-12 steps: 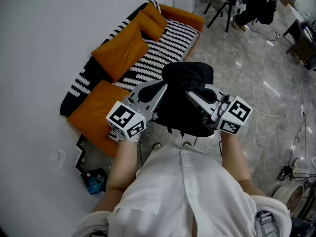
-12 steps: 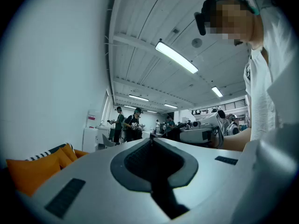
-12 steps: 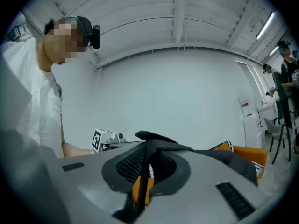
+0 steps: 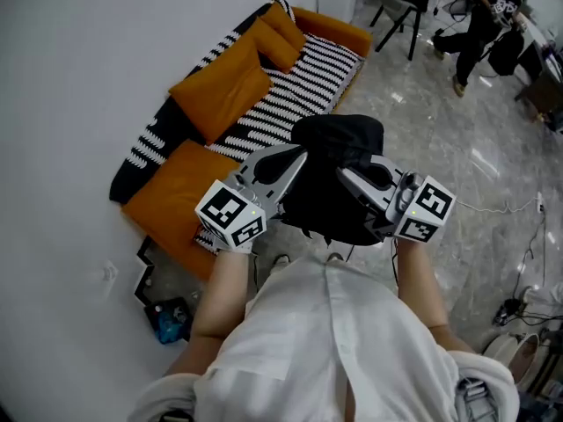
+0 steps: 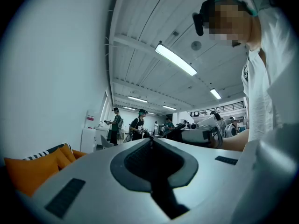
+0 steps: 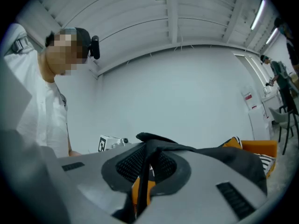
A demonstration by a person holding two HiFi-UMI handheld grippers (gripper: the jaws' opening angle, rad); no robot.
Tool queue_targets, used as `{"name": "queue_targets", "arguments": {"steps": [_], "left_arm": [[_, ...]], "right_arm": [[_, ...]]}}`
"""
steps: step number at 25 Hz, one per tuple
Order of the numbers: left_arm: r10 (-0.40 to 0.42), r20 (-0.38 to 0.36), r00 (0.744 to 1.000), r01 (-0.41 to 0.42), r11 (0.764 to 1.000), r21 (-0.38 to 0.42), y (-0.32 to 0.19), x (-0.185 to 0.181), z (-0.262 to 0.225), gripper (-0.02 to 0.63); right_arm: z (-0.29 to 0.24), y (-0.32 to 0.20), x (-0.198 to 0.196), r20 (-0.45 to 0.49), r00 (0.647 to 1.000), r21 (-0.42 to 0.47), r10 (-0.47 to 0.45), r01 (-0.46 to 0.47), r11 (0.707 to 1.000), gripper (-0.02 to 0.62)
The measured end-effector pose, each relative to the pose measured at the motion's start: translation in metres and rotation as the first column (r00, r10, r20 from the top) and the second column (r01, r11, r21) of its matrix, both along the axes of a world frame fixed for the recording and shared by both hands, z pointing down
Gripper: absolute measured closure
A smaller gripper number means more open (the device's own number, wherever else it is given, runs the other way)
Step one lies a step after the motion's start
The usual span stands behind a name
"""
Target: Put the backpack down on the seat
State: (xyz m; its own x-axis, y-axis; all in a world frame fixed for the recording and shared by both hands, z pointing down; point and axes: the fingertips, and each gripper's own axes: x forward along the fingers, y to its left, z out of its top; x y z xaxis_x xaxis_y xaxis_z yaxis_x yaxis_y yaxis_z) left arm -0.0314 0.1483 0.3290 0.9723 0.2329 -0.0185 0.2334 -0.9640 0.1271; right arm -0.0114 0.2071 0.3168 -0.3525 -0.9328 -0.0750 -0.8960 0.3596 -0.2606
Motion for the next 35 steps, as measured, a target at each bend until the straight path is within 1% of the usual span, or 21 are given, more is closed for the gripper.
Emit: {"name": "queue_targets", "arguments": {"steps": [2, 4, 7, 10, 11, 13, 14, 17, 21, 27, 29, 35], "left_arm": [[0.014, -0.002, 1.000, -0.014, 1.000, -0.012, 0.000, -0.003, 0.002, 0.571], [0.044, 0.011, 0.999, -0.044, 0.999, -0.027, 0.003, -0.006, 0.008, 0.571], [0.088, 0.051, 0.995, -0.085, 0.995, -0.058, 0.006, -0.007, 0.023, 0.566], [0.155, 0.100, 0.983, -0.147, 0.985, -0.088, 0.016, -0.001, 0.038, 0.558], [0.177, 0.116, 0.977, -0.166, 0.982, -0.093, 0.020, 0.002, 0.041, 0.542], [0.214, 0.142, 0.966, -0.201, 0.974, -0.102, 0.028, 0.009, 0.044, 0.471], [0.230, 0.150, 0.962, -0.214, 0.970, -0.112, 0.031, 0.012, 0.045, 0.456], [0.265, 0.144, 0.953, -0.241, 0.957, -0.164, 0.032, 0.015, 0.045, 0.451], [0.287, 0.099, 0.953, -0.256, 0.935, -0.247, 0.032, 0.012, 0.044, 0.442], [0.269, 0.085, 0.959, -0.242, 0.941, -0.238, 0.033, 0.015, 0.036, 0.457], [0.276, 0.094, 0.957, -0.245, 0.936, -0.252, 0.033, 0.018, 0.036, 0.457], [0.319, 0.110, 0.941, -0.274, 0.913, -0.303, 0.037, 0.019, 0.039, 0.463]], "right_arm": [[-0.002, 0.000, -0.001, 0.023, 1.000, 0.006, -0.010, 0.010, 1.000, 0.560], [-0.002, -0.001, -0.002, 0.032, 0.999, 0.009, -0.020, 0.020, 1.000, 0.560], [-0.004, -0.001, -0.004, 0.025, 0.999, 0.011, -0.044, 0.044, 0.999, 0.558], [-0.004, -0.002, -0.006, 0.017, 0.998, 0.008, -0.065, 0.065, 0.998, 0.559], [-0.004, -0.002, -0.007, 0.016, 0.997, 0.006, -0.072, 0.071, 0.997, 0.559], [-0.005, -0.003, -0.008, 0.014, 0.996, 0.001, -0.083, 0.083, 0.997, 0.558], [-0.006, -0.003, -0.009, 0.015, 0.996, -0.001, -0.087, 0.087, 0.996, 0.559], [-0.008, -0.005, -0.010, 0.026, 0.995, -0.003, -0.098, 0.098, 0.995, 0.558], [-0.007, -0.004, -0.010, 0.038, 0.994, -0.002, -0.103, 0.103, 0.995, 0.558], [-0.004, -0.006, -0.009, 0.025, 0.994, -0.025, -0.105, 0.105, 0.994, 0.558], [-0.005, -0.006, -0.010, 0.023, 0.994, -0.032, -0.108, 0.108, 0.994, 0.558], [-0.001, -0.006, -0.011, 0.023, 0.994, -0.038, -0.111, 0.112, 0.993, 0.558]]}}
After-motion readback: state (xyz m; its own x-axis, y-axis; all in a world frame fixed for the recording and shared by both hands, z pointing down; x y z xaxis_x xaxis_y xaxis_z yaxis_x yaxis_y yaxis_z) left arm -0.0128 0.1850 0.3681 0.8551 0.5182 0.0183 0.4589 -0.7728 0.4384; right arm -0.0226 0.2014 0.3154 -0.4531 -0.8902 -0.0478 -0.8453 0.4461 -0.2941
